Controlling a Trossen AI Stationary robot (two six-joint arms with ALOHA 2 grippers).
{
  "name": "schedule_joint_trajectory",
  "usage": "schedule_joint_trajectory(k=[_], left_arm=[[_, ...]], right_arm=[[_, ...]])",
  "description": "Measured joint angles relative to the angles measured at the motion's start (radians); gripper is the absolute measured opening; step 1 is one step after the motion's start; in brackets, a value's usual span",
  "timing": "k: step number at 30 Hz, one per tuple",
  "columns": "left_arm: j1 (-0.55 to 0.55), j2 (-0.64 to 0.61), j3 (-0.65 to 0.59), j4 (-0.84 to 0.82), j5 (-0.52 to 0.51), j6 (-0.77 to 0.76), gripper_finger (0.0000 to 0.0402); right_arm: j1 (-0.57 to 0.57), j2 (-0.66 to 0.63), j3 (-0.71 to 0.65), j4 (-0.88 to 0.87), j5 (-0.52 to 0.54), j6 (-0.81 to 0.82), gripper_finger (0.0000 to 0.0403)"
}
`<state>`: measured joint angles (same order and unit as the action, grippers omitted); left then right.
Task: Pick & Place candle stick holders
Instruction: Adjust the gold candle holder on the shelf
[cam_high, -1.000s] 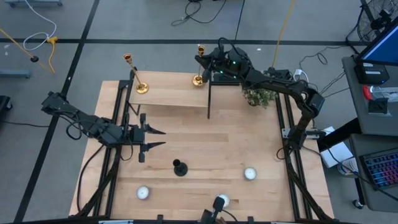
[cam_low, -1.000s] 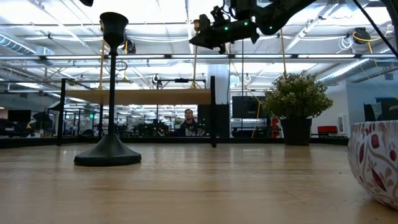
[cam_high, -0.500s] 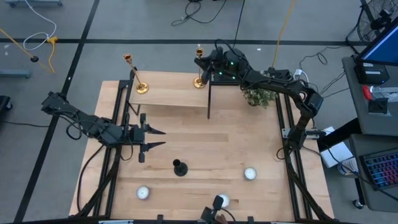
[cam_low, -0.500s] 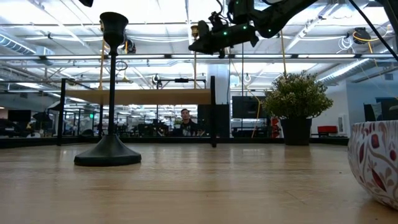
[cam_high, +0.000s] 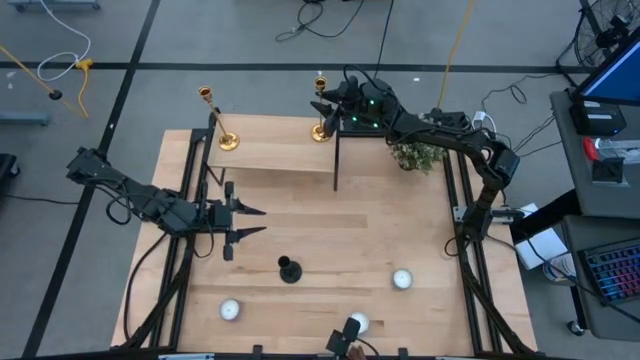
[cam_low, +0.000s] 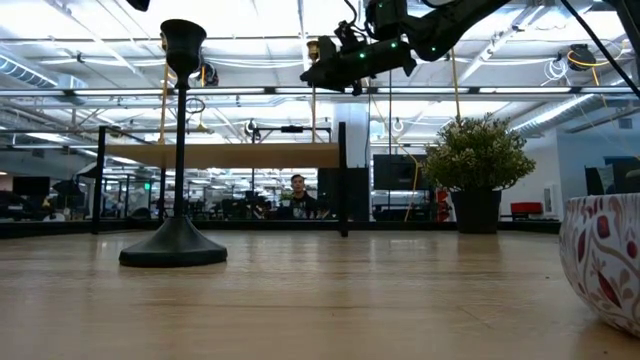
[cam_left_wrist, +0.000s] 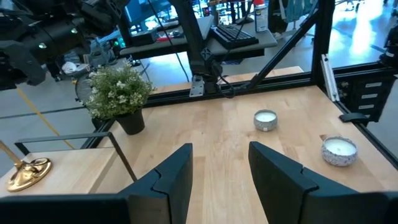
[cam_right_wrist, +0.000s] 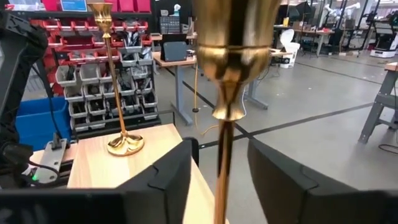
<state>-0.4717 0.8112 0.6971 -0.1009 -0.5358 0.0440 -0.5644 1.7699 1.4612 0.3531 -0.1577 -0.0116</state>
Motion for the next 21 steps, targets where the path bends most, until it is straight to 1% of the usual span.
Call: schedule_joint_trajectory(k=[4,8,11,15,21], left_arm=[[0.000,0.000,0.000,0.000,-0.066,0.000,0.0163],[0.000,0.000,0.000,0.000,-0.135,0.000,0.0163],[0.000,0.000,0.000,0.000,-0.199,0.000,0.0163],[0.000,-0.009,0.000,-0.001,-0.310,0.000,0.0163],[0.000,-0.051,0.000,-0.002,-0.468,-0.009,0.0163]], right_arm=[[0.007,-0.029,-0.001,-0.020,-0.001,-0.004,0.0192],[0.010,-0.071,0.000,-0.084,0.000,-0.030,0.0207],[0.016,-0.103,0.000,-0.140,0.000,-0.035,0.0212],[0.017,-0.147,0.000,-0.243,0.000,-0.041,0.0211],[0.021,-0.212,0.000,-0.456,0.000,-0.046,0.0212]])
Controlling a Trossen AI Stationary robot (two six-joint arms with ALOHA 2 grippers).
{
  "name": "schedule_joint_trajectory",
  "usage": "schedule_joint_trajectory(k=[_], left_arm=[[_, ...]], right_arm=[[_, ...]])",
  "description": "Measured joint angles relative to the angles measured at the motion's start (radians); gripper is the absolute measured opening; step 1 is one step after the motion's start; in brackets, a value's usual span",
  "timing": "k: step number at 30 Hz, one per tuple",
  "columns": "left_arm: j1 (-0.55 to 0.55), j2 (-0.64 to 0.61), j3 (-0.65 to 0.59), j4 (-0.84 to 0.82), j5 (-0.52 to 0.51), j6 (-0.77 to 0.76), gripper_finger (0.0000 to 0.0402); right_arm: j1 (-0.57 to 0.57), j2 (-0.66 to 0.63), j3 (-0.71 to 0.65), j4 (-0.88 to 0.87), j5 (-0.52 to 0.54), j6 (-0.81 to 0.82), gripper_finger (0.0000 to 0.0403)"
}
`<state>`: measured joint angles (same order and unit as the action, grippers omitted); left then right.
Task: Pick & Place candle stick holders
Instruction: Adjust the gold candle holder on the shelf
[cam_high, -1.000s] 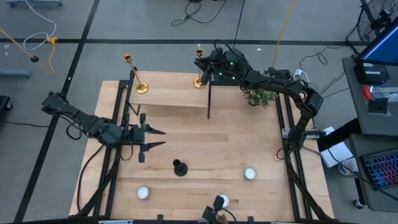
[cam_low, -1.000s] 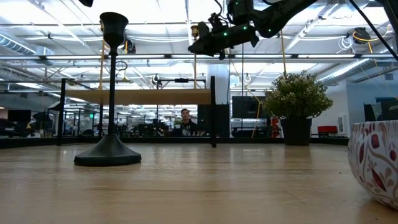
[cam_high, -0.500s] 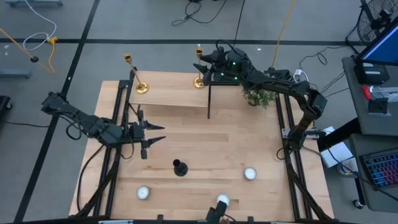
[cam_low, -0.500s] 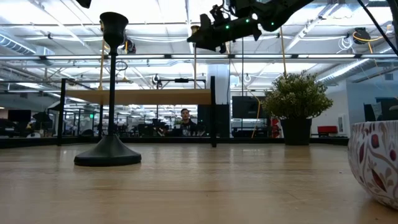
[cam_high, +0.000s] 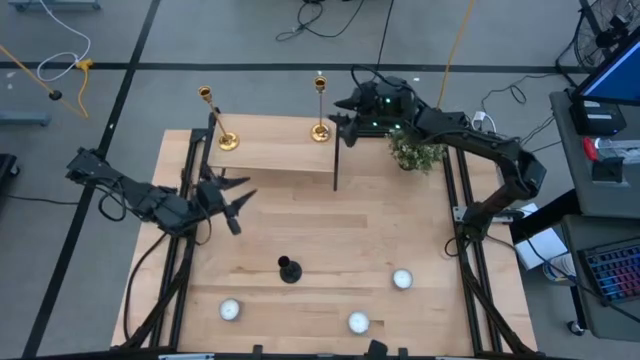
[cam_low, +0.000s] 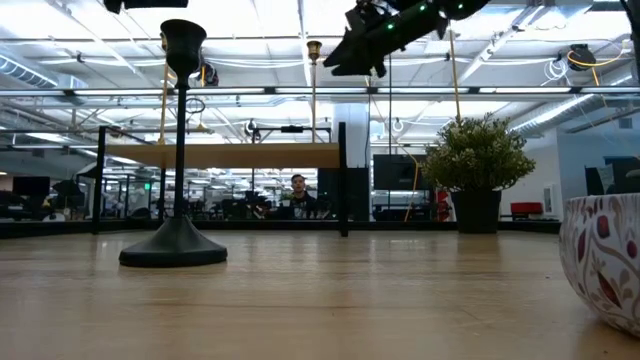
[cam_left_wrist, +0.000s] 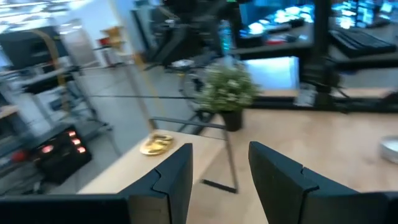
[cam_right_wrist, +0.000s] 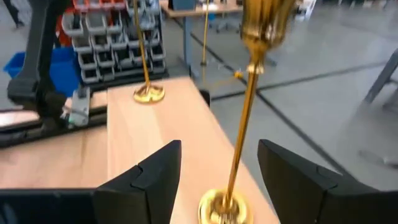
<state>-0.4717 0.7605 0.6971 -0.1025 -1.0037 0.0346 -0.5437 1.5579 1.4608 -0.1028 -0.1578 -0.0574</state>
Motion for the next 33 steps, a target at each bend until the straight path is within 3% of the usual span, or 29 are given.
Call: schedule_joint_trajectory(k=[11,18,21,26,33], left_arm=[[0.006,-0.121,0.000,-0.045,-0.353,0.076,0.0163],[0.100,-0.205,0.000,-0.115,-0.383,0.075,0.0163],[0.164,-0.233,0.000,-0.170,-0.308,0.077,0.0163],[0.291,-0.278,0.000,-0.250,-0.051,0.066,0.0163],[0.466,-0.309,0.000,-0.357,0.041,0.023,0.0163]], right_arm=[[0.152,-0.063,0.000,-0.326,-0.003,-0.019,0.0211],[0.296,-0.076,0.000,-0.359,-0.003,-0.008,0.0210],[0.355,-0.073,0.000,-0.359,-0.001,-0.008,0.0210],[0.437,-0.092,-0.001,-0.363,-0.001,0.029,0.0210],[0.502,-0.209,0.000,-0.384,-0.001,0.008,0.0210]])
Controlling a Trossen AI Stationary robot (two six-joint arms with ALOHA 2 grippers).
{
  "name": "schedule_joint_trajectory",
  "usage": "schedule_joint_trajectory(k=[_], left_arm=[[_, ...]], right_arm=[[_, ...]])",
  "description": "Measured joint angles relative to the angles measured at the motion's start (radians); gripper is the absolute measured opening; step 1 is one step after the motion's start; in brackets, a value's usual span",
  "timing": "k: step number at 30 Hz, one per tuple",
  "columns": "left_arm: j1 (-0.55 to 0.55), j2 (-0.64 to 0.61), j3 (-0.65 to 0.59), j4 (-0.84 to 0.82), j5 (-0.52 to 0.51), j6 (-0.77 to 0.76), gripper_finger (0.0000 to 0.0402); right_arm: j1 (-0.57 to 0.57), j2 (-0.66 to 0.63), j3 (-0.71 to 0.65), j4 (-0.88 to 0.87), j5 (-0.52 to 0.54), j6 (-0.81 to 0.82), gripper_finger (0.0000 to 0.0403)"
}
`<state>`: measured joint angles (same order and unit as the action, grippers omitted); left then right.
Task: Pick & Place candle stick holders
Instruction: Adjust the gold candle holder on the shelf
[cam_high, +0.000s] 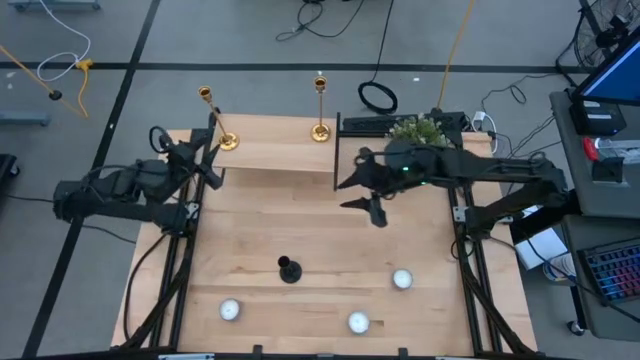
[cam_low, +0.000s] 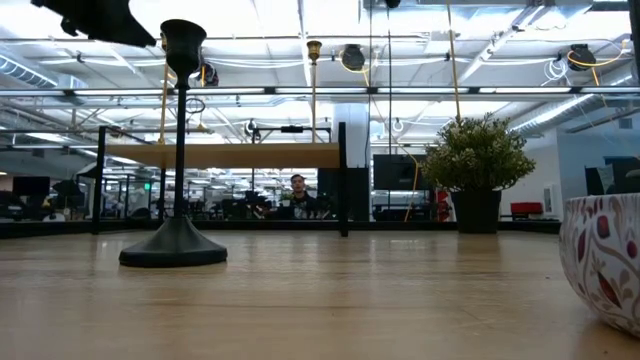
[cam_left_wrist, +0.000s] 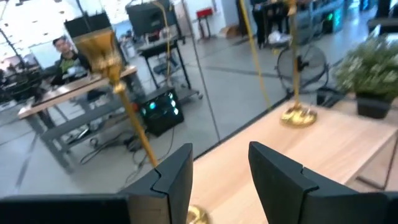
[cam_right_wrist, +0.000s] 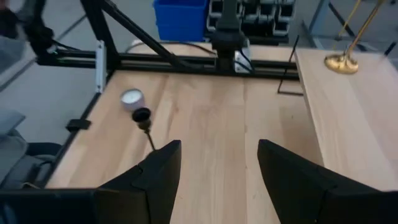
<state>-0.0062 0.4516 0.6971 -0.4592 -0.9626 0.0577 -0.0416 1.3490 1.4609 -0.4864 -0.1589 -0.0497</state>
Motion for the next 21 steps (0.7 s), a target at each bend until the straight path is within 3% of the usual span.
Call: schedule_joint_trajectory(k=[8,18,21], left_arm=[[0.222,0.027,0.000,-0.009,0.116,-0.007,0.0163],[0.522,0.117,0.000,0.058,0.418,-0.004,0.0163],[0.606,0.152,0.000,0.069,0.466,-0.011,0.0163]], right_arm=[[0.019,-0.051,-0.014,0.017,0.001,-0.018,0.0210],[0.017,-0.049,-0.121,0.133,0.001,-0.016,0.0210],[0.017,-0.049,-0.127,0.137,0.001,-0.017,0.0210]])
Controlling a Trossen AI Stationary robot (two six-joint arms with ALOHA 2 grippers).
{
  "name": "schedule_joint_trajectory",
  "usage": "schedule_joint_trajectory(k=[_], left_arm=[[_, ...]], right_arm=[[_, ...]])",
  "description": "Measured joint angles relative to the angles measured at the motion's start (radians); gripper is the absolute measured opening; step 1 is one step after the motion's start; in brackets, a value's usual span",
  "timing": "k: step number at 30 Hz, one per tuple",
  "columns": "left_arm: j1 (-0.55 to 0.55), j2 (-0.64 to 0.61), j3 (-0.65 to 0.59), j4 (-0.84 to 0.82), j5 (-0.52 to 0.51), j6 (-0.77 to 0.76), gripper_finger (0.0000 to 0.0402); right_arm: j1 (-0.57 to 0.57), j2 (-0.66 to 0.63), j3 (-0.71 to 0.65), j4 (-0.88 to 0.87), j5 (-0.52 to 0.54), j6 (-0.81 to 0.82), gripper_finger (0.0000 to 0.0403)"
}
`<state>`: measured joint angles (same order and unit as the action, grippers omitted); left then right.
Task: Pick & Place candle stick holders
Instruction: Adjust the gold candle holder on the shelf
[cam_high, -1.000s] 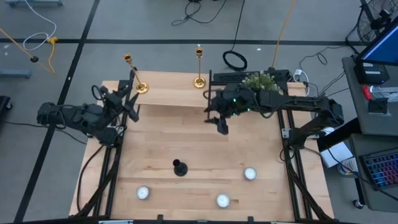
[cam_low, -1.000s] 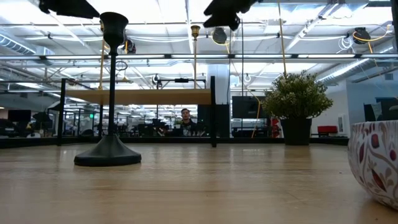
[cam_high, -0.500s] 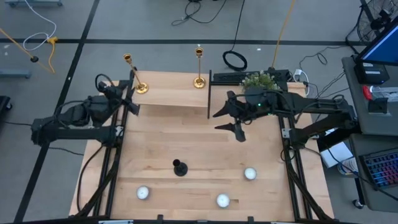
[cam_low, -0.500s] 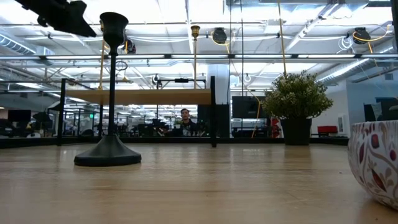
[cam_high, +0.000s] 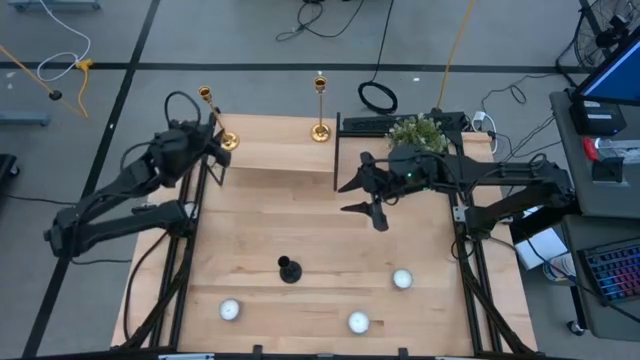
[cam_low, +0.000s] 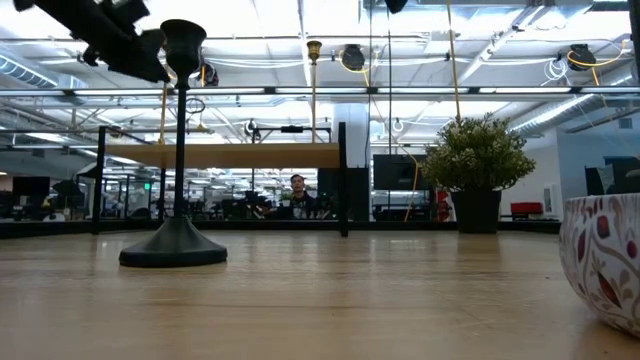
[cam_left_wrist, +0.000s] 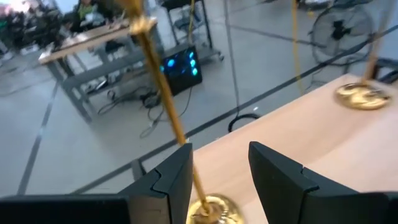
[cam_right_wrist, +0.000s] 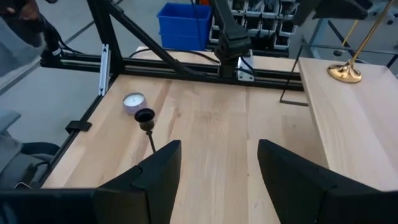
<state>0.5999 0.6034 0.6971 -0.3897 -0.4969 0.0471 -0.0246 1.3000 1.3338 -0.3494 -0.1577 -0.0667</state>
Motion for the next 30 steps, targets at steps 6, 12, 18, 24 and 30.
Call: schedule_joint_trajectory(k=[6,12,18,24,30], left_arm=[[0.127,0.057,0.000,0.061,0.101,-0.004,0.0163],[0.188,0.103,0.000,0.123,0.142,-0.020,0.0163],[0.217,0.147,0.000,0.158,0.160,-0.004,0.0163],[0.221,0.185,0.000,0.180,0.180,0.025,0.0129],[0.217,0.188,0.000,0.189,0.214,0.012,0.0014]], right_arm=[[0.000,0.000,-0.001,0.001,0.000,0.001,0.0210],[0.000,0.000,-0.001,0.001,0.000,0.001,0.0210],[0.000,0.000,-0.001,0.002,0.000,0.002,0.0210],[0.000,0.000,-0.001,0.001,0.000,0.002,0.0210],[0.000,0.000,-0.001,0.001,0.000,0.002,0.0210]])
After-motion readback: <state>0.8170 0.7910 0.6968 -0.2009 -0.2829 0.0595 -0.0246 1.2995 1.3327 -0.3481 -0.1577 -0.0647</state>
